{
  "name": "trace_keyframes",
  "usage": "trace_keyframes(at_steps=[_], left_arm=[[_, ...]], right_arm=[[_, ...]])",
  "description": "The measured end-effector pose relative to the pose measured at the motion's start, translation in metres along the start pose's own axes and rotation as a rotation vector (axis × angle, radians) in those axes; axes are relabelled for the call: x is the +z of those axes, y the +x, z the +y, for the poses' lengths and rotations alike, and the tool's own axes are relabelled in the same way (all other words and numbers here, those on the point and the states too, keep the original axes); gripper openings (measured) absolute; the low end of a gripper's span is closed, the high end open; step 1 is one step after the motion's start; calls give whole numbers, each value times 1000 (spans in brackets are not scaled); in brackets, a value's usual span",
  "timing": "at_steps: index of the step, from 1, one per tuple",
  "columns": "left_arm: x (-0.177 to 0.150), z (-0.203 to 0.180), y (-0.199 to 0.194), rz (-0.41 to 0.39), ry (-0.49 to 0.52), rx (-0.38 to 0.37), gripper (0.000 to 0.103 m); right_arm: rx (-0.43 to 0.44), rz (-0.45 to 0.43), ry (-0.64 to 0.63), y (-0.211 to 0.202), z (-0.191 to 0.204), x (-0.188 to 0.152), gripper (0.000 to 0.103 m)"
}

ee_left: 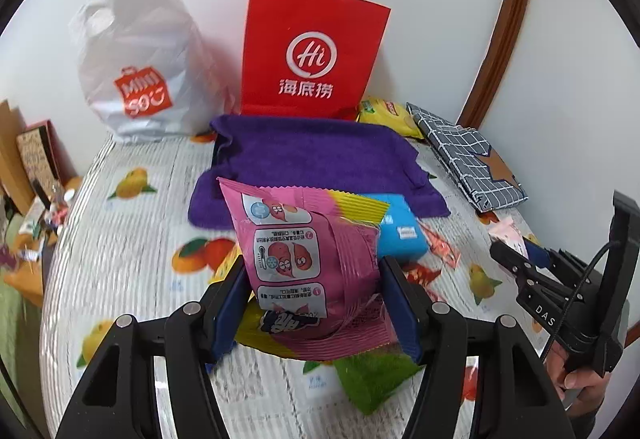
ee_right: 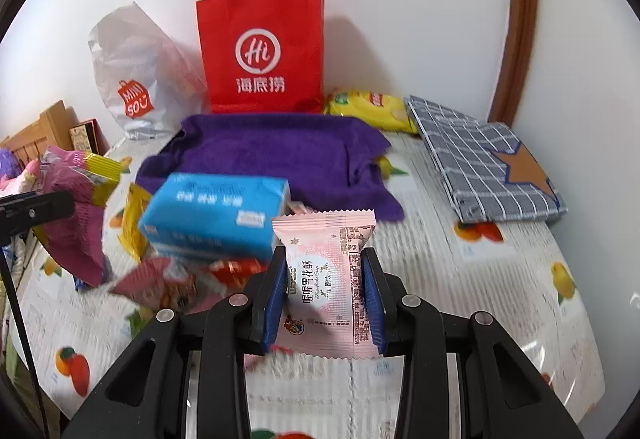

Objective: Organize snacks
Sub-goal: 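Carry the pink wafer packet and pink-and-yellow bag over the purple towel with both grippers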

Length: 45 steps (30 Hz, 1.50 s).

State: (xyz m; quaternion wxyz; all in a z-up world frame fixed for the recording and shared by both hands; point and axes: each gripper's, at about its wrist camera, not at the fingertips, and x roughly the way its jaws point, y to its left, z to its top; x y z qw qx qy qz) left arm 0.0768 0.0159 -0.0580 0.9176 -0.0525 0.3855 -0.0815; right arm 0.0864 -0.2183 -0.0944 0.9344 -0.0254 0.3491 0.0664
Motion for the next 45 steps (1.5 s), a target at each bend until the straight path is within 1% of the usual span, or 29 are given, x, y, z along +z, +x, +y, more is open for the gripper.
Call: trace_keyframes(at_steps=[6, 10, 17, 23, 31, 34, 37, 38, 39, 40, 45], left_arm=[[34, -2, 16, 4, 14, 10, 62], [63, 1, 26, -5, 19, 14, 62], [109, 14, 47, -17, 16, 28, 62], [139, 27, 72, -14, -5, 28, 62], [177, 36, 116, 15, -12, 17, 62], [188, 39, 131, 8, -8, 14, 62], [186, 46, 151, 22, 9, 19, 62], [183, 50, 160, 34, 4, 22, 62], [182, 54, 169, 59, -1, 27, 62], [182, 58, 180, 103, -4, 42, 61], [182, 80, 182, 105, -52, 63, 61]], right_arm=[[17, -13, -42, 21, 13, 35, 36], [48, -23, -41, 39, 19, 68, 36], [51, -68, -52, 67, 24, 121, 36], [48, -76, -59, 97, 24, 152, 36], [35, -71, -61, 136, 16, 177, 36], [25, -71, -61, 152, 11, 184, 36], [37, -56, -41, 167, 6, 182, 36], [41, -29, -44, 177, 4, 181, 36], [42, -16, -53, 183, 4, 180, 36], [38, -8, -58, 189, 3, 178, 36], [25, 50, -57, 214, -4, 172, 36]])
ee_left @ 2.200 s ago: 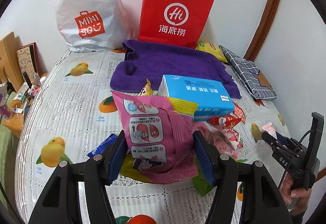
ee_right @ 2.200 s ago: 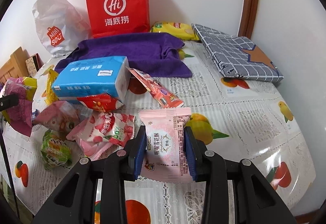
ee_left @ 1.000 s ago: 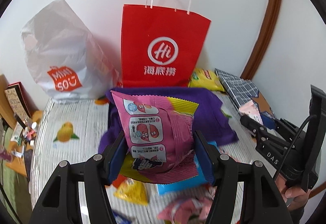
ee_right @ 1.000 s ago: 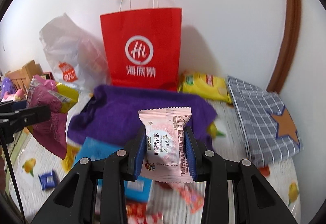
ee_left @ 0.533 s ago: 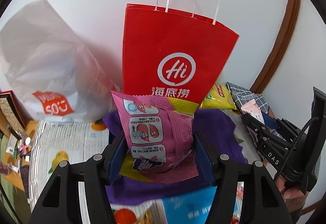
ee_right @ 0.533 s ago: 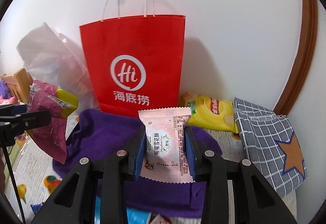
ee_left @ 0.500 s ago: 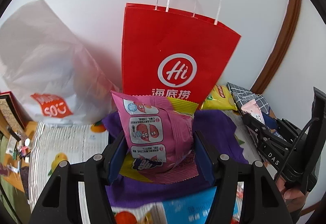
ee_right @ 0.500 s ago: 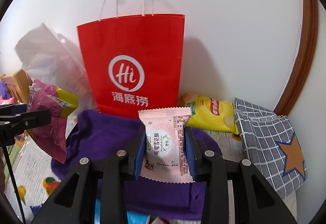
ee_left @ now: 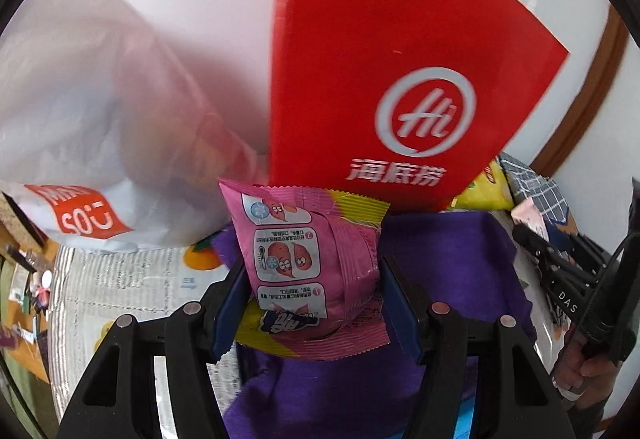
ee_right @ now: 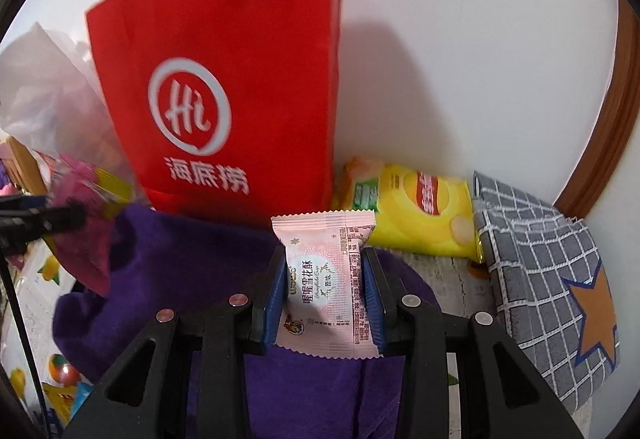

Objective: Organize snacks
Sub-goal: 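Carry the pink wafer packet and pink-and-yellow bag over the purple towel with both grippers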

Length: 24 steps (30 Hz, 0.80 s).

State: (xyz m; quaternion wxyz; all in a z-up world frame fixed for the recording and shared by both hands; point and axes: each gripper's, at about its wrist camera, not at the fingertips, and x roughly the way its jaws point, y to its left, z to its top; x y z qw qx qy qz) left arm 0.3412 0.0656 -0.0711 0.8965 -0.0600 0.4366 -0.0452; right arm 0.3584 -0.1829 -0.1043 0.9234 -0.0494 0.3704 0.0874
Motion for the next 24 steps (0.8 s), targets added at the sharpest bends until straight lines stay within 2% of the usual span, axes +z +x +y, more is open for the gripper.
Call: trace_keyframes(at_steps=[8, 20, 24], left_arm=[[0, 15, 3, 17, -27, 5, 61], [3, 16, 9, 18, -32, 11, 61], [2, 13, 16, 47, -30, 12, 61]], right_arm=[[-18, 28, 10, 12, -11, -4, 36], [-34, 49, 20, 20, -20, -4, 36], [-29, 68, 1, 25, -15, -6, 36]])
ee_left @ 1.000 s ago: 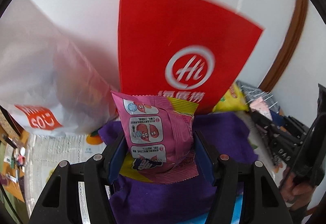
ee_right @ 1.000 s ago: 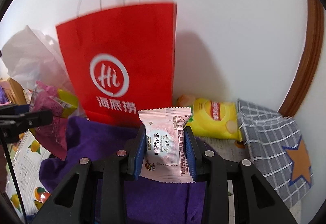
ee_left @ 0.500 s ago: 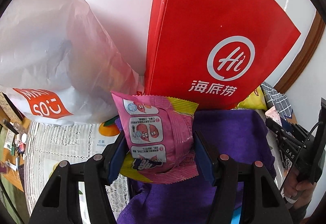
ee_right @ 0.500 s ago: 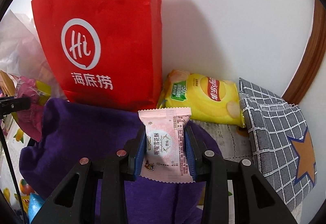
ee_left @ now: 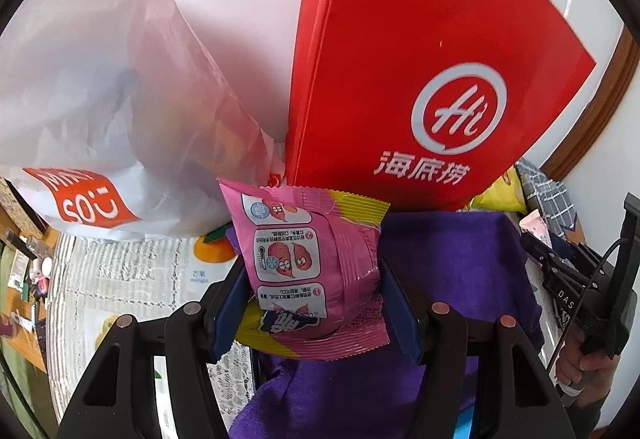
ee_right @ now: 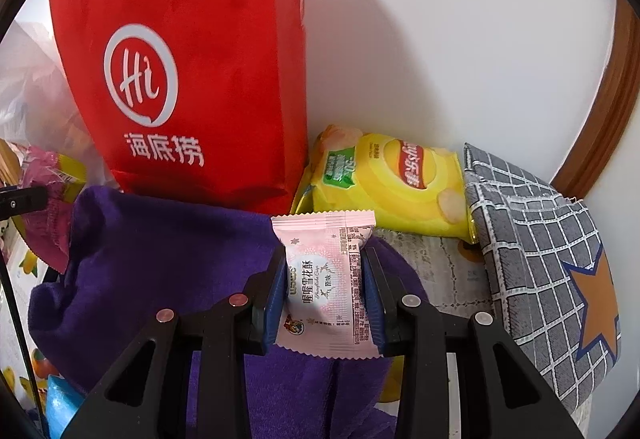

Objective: Organize snacks
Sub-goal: 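Carry the pink wafer packet and pink-and-yellow bag over the purple towel with both grippers, then open the right gripper on the towel while the left gripper releases the pink-and-yellow bag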

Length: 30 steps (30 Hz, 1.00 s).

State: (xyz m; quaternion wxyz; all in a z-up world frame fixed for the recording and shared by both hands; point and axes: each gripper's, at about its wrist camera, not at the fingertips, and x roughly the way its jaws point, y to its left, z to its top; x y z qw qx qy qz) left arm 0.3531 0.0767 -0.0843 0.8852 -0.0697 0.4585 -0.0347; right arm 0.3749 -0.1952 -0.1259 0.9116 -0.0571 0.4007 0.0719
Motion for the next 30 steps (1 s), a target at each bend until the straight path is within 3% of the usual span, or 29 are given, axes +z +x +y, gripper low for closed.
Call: trace_keyframes(at_steps=[11, 30], left_arm=[[-9, -15, 39, 133, 22, 9, 62], [-18, -28, 60, 204, 59, 32, 62]], right_arm=[[40, 91, -44, 27, 20, -13, 36], [50, 148, -96, 43, 48, -28, 39]])
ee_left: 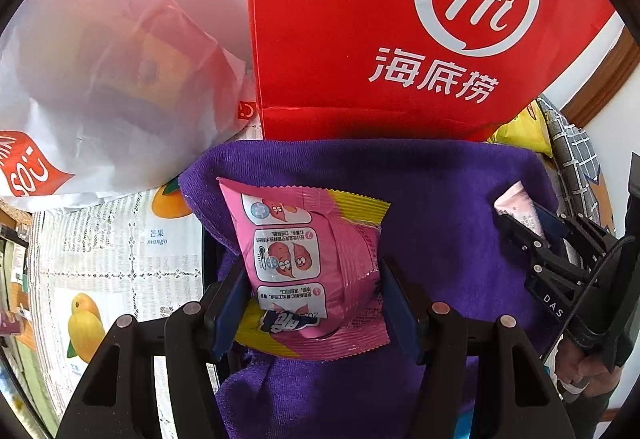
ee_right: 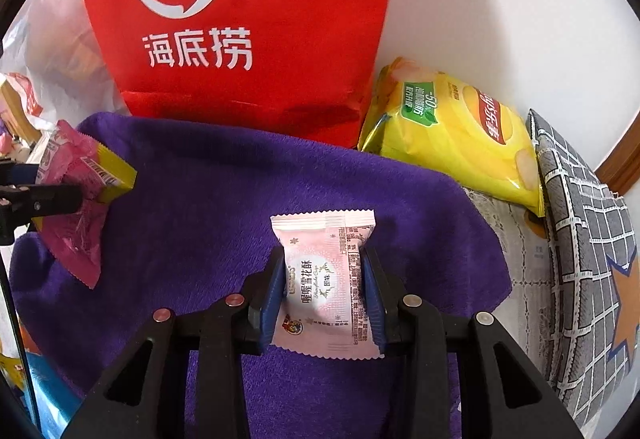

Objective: Organize snacks
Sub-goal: 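Open the right gripper on the towel while the left gripper releases the pink-and-yellow bag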

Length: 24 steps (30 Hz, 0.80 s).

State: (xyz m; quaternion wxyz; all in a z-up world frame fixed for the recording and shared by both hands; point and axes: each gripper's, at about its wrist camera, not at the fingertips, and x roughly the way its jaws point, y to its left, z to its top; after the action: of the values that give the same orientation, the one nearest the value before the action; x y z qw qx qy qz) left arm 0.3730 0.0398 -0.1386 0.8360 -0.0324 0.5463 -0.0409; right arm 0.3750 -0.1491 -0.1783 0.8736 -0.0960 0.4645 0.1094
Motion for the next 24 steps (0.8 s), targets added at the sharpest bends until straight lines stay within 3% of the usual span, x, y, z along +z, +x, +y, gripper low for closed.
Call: trace_keyframes(at_steps=[2, 4, 8, 14, 24], left_arm=[[0, 3, -1, -1, 0, -2, 62], [1, 4, -3, -3, -6, -19, 63], [2, 5, -12, -19, -7, -39, 79], [1, -6, -41, -92, 28, -42, 82], [-13, -18, -105, -273, 73, -76, 82]], right_arm=[[-6, -4, -3, -3, 2, -1, 44], [-14, -13, -2, -8, 3, 0, 57], [-22, -41, 4, -26, 5, 4, 67], [-54, -95, 55, -59, -4, 7, 85], [-95, -207, 85, -130, -7, -11, 86]])
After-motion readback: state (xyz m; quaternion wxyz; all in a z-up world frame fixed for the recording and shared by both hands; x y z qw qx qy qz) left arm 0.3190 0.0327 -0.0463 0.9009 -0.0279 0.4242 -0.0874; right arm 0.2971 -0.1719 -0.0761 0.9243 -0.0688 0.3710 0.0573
